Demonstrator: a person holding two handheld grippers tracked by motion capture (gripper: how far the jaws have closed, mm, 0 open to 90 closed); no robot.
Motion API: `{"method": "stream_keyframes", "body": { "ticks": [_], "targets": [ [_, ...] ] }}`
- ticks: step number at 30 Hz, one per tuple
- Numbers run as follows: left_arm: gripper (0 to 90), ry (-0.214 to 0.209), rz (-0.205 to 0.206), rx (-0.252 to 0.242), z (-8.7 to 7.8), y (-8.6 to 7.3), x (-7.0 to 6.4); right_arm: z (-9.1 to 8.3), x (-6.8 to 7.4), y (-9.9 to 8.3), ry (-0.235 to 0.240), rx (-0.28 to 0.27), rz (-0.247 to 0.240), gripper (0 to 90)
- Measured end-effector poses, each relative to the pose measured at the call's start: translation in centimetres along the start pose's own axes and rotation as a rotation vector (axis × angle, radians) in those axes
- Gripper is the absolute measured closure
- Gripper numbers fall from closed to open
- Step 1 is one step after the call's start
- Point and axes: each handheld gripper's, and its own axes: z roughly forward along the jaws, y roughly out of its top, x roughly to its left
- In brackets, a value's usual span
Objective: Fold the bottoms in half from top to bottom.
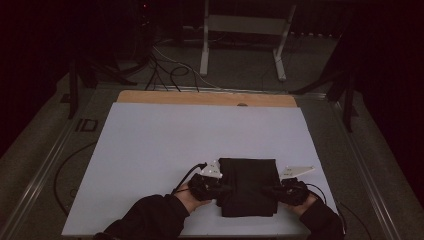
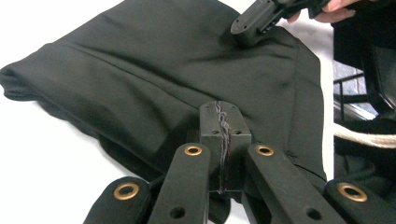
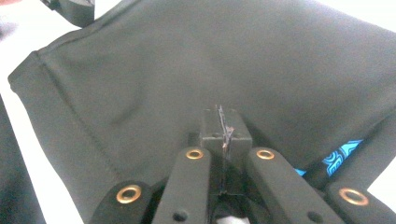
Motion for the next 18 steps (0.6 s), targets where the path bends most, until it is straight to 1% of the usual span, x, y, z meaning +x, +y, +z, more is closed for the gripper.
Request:
{"method": "stream_keyframes", "body": {
  "ticks": [1, 2, 6, 7, 9, 11, 12, 13, 16, 18],
  "targets": [
    [89.9, -0.002, 0.002, 0.005, 0.06, -0.02, -0.09, -0.08, 0.12, -0.04, -0.007, 0.003, -0.002, 90.0],
    [89.9, 0.0, 0.006, 0.007, 0.14, -0.05, -0.23, -0.19, 0.13, -0.06, -0.003, 0.0, -0.001, 90.0],
    [89.9, 0.016, 0.03, -0.002, 0.09, 0.01, -0.72, -0.57, 0.49, -0.12, -0.006, -0.006, -0.006, 90.0],
    [89.9, 0.011, 0.032, -0.003, 0.11, 0.07, -0.78, -0.64, 0.47, -0.13, -0.019, -0.009, -0.017, 90.0],
    [89.9, 0.014, 0.036, 0.006, 0.26, 0.11, -0.85, -0.71, 0.42, -0.08, -0.031, -0.015, -0.014, 90.0],
    [89.9, 0.013, 0.039, 0.021, 0.51, -0.03, -0.92, -0.54, 0.24, -0.15, -0.047, -0.002, -0.013, 90.0],
    [89.9, 0.012, 0.034, 0.024, 0.59, -0.14, -0.91, -0.41, 0.24, -0.21, -0.047, 0.009, -0.016, 90.0],
    [89.9, 0.003, 0.026, 0.029, 0.61, -0.22, -0.84, -0.31, 0.21, -0.29, -0.052, 0.017, -0.024, 90.0],
    [89.9, -0.001, 0.019, 0.036, 0.67, -0.41, -0.77, -0.23, 0.27, -0.4, -0.052, 0.034, -0.03, 90.0],
    [89.9, -0.002, 0.025, 0.047, 0.72, -0.51, -0.81, -0.26, 0.31, -0.49, -0.043, 0.041, -0.034, 90.0]
  ]
}}
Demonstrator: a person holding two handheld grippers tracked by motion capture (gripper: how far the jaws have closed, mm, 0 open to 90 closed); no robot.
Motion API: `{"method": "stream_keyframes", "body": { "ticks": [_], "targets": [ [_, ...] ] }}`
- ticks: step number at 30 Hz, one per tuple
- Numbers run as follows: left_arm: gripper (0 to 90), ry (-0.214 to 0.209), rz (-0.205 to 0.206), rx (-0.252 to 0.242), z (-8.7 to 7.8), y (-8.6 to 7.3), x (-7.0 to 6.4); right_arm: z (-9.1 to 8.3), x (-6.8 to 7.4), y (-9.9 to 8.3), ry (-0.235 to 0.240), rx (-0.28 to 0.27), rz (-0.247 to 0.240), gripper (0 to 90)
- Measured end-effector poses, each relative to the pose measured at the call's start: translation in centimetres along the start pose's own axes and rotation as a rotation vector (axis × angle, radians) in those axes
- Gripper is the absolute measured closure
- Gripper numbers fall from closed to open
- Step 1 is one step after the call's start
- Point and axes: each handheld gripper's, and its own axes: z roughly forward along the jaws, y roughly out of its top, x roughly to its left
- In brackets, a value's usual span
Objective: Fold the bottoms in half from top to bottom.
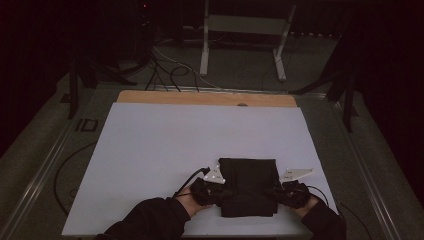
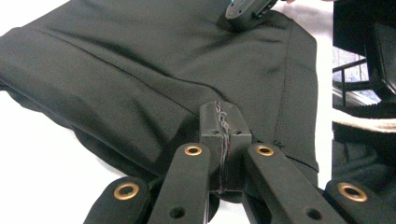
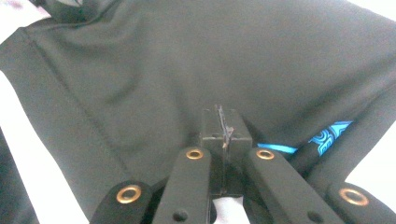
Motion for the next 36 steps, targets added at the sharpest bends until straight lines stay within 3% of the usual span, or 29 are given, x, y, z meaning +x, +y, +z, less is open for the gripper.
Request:
{"method": "stream_keyframes", "body": {
  "ticks": [10, 15, 22, 26, 36],
  "targets": [
    [89.9, -0.001, 0.013, 0.039, 0.3, -0.7, -0.2, 0.1, 0.8, -0.8, 0.014, 0.059, -0.035, 90.0],
    [89.9, -0.009, 0.005, 0.035, 0.3, -0.9, -0.4, -0.2, 1.0, -1.1, 0.007, 0.074, -0.051, 90.0],
    [89.9, -0.012, 0.007, 0.04, 0.3, -0.9, -0.6, -0.5, 1.0, -1.3, -0.007, 0.077, -0.052, 90.0],
    [89.9, -0.013, 0.007, 0.034, 0.3, -0.9, -0.6, -0.7, 0.5, -1.4, -0.052, 0.086, -0.035, 90.0],
    [86.5, -0.02, 0.003, 0.006, 0.0, -0.8, -0.5, -0.9, 0.1, -1.5, -0.07, 0.069, -0.011, 90.0]
  ]
}}
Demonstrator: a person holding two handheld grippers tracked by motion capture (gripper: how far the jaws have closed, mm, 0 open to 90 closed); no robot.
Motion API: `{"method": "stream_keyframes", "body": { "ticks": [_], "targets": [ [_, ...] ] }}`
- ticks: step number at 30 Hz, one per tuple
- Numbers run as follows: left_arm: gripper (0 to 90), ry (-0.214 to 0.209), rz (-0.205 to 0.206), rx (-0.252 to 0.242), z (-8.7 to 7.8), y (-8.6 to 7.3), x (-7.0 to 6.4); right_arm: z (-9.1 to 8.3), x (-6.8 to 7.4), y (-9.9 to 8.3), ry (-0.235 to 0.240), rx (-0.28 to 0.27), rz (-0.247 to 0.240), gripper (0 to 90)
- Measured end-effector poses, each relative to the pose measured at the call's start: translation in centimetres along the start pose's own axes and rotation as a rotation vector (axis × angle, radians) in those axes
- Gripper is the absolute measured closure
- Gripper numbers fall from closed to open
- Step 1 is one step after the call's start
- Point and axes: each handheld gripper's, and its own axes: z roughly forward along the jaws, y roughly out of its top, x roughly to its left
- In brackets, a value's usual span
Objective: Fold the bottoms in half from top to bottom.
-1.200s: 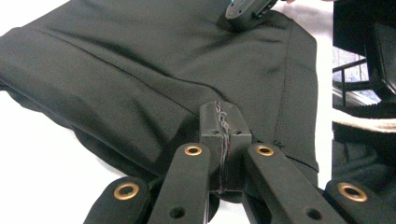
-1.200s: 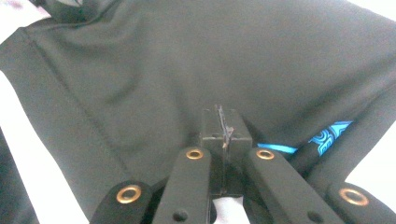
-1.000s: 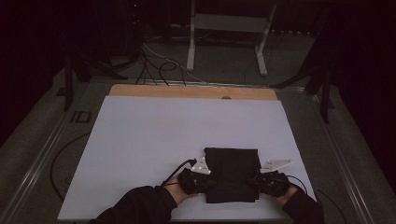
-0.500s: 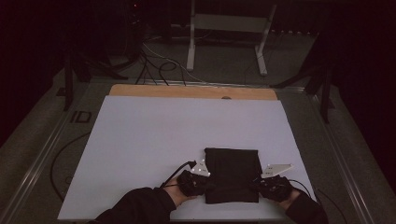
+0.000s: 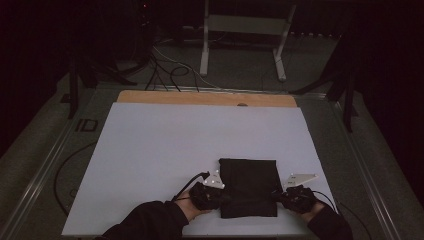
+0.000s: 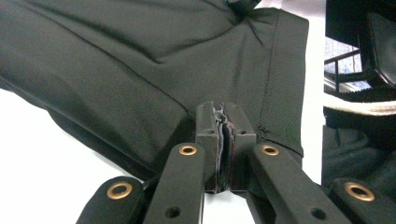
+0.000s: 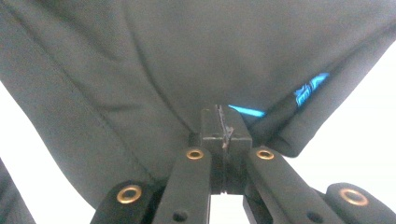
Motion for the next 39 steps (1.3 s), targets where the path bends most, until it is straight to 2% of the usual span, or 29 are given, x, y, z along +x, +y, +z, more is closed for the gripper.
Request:
{"method": "stream_keyframes", "body": {
  "ticks": [3, 4, 5, 7, 9, 11, 14, 15, 16, 17, 19, 21, 22, 30, 34, 36, 37, 39],
  "targets": [
    [80.0, -0.001, 0.004, -0.008, -0.2, 0.1, 0.1, -0.2, 0.1, 0.3, 0.016, -0.032, -0.009, 89.7],
    [80.0, 0.006, 0.012, -0.017, -0.4, 0.3, 0.2, -0.4, 0.2, 0.5, 0.01, -0.049, -0.01, 85.3],
    [72.7, 0.011, 0.016, -0.022, -0.6, 0.4, 0.2, -0.6, 0.3, 0.8, 0.014, -0.069, -0.022, 77.9],
    [66.6, 0.003, 0.013, -0.039, -0.8, 0.6, 0.5, -0.6, 0.4, 1.2, 0.005, -0.083, -0.025, 66.3],
    [57.8, 0.019, 0.015, -0.047, -1.0, 0.8, 0.7, -0.6, 0.4, 1.5, 0.001, -0.098, -0.02, 55.5],
    [50.3, 0.022, 0.008, -0.056, -1.2, 1.0, 1.0, -0.7, 0.4, 1.8, -0.01, -0.112, -0.018, 47.7],
    [32.5, 0.04, 0.008, -0.059, -1.4, 1.4, 1.3, -0.9, 0.3, 2.2, -0.01, -0.134, -0.011, 34.4],
    [25.9, 0.04, 0.008, -0.059, -1.4, 1.4, 1.3, -0.9, 0.3, 2.2, -0.01, -0.134, -0.011, 34.4],
    [25.9, 0.06, 0.007, -0.059, -1.5, 1.7, 1.5, -0.9, 0.3, 2.3, -0.013, -0.144, 0.0, 30.1],
    [17.0, 0.067, 0.008, -0.053, -1.5, 1.7, 1.5, -1.1, 0.0, 2.6, -0.028, -0.163, 0.013, 24.0],
    [12.9, 0.064, 0.007, -0.059, -1.6, 1.9, 1.7, -1.2, -0.1, 2.7, -0.016, -0.172, 0.017, 15.7],
    [5.3, 0.053, -0.009, -0.067, -1.7, 2.0, 2.1, -1.2, -0.3, 2.9, -0.04, -0.182, 0.042, 14.9],
    [2.5, 0.063, -0.012, -0.069, -1.7, 2.1, 2.2, -1.3, -0.4, 3.0, -0.045, -0.186, 0.042, 14.1],
    [0.6, 0.133, -0.044, -0.136, -1.8, 2.5, 3.0, -1.6, -1.1, 3.8, -0.093, -0.212, 0.062, 14.1],
    [0.5, 0.177, -0.073, -0.143, -1.7, 2.8, 3.5, -1.5, -1.5, 4.1, -0.109, -0.221, 0.083, 14.1],
    [0.6, 0.188, -0.087, -0.136, -1.7, 2.9, 3.7, -1.4, -1.7, 4.3, -0.131, -0.219, 0.082, 14.3],
    [0.5, 0.21, -0.097, -0.137, -1.6, 3.0, 3.7, -1.4, -1.8, 4.5, -0.135, -0.218, 0.086, 14.2],
    [0.5, 0.216, -0.107, -0.132, -1.4, 3.2, 3.9, -1.3, -2.1, 4.6, -0.154, -0.222, 0.096, 14.2]
  ]
}}
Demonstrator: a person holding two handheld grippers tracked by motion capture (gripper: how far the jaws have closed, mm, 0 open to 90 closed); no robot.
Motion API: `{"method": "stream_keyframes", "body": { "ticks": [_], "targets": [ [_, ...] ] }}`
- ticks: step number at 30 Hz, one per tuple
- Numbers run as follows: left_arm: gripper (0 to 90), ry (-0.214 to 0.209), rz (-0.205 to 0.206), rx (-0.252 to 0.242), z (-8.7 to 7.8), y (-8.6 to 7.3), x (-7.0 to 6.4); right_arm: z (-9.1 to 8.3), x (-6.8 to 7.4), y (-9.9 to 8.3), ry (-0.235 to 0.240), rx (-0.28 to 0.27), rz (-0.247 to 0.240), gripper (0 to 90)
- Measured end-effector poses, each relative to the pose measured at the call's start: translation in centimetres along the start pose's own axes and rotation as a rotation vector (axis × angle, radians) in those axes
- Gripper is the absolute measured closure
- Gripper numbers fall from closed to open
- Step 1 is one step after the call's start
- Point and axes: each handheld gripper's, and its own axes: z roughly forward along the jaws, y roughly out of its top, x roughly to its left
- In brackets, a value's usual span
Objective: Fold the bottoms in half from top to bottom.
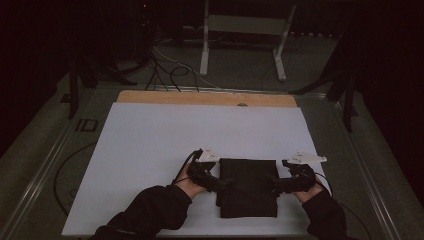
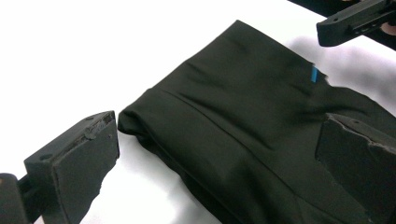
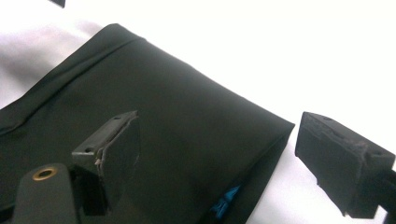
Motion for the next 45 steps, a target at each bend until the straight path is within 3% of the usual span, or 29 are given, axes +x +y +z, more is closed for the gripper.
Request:
{"method": "stream_keyframes", "body": {
  "ticks": [7, 9, 14, 21, 27, 32, 35, 37, 39, 45],
  "targets": [
    [0.6, 0.026, -0.05, 0.006, 0.9, 0.1, 0.4, 1.0, -0.5, 0.1, -0.029, 0.007, 0.037, 14.2],
    [0.5, 0.023, -0.055, 0.013, 1.1, 0.1, 0.6, 1.1, -0.5, -0.1, -0.057, -0.011, 0.031, 14.4],
    [0.6, 0.024, -0.065, 0.023, 1.6, 0.0, 0.9, 1.3, -0.7, -0.3, -0.07, -0.004, 0.045, 14.4],
    [0.5, 0.032, -0.058, 0.033, 2.2, -0.3, 1.1, 2.0, -0.8, -0.9, -0.079, 0.016, 0.065, 14.3],
    [0.5, 0.031, -0.097, 0.05, 2.6, -0.6, 1.1, 2.4, -0.9, -1.5, -0.079, 0.032, 0.107, 14.3],
    [0.2, 0.03, -0.104, 0.059, 2.9, -0.7, 0.8, 3.0, -0.7, -1.8, -0.073, 0.064, 0.102, 14.3],
    [0.1, 0.015, -0.129, 0.063, 3.1, -0.9, 0.9, 3.1, -0.8, -2.0, -0.073, 0.069, 0.116, 14.2],
    [0.2, 0.019, -0.109, 0.077, 3.3, -1.0, 0.8, 3.2, -0.8, -2.1, -0.075, 0.068, 0.121, 14.1],
    [0.2, 0.016, -0.118, 0.09, 3.5, -1.0, 0.8, 3.3, -0.7, -2.1, -0.069, 0.068, 0.128, 13.9],
    [0.2, 0.009, -0.15, 0.119, 4.1, -1.3, 0.7, 3.7, -0.4, -2.2, -0.073, 0.093, 0.099, 13.4]
  ]
}}
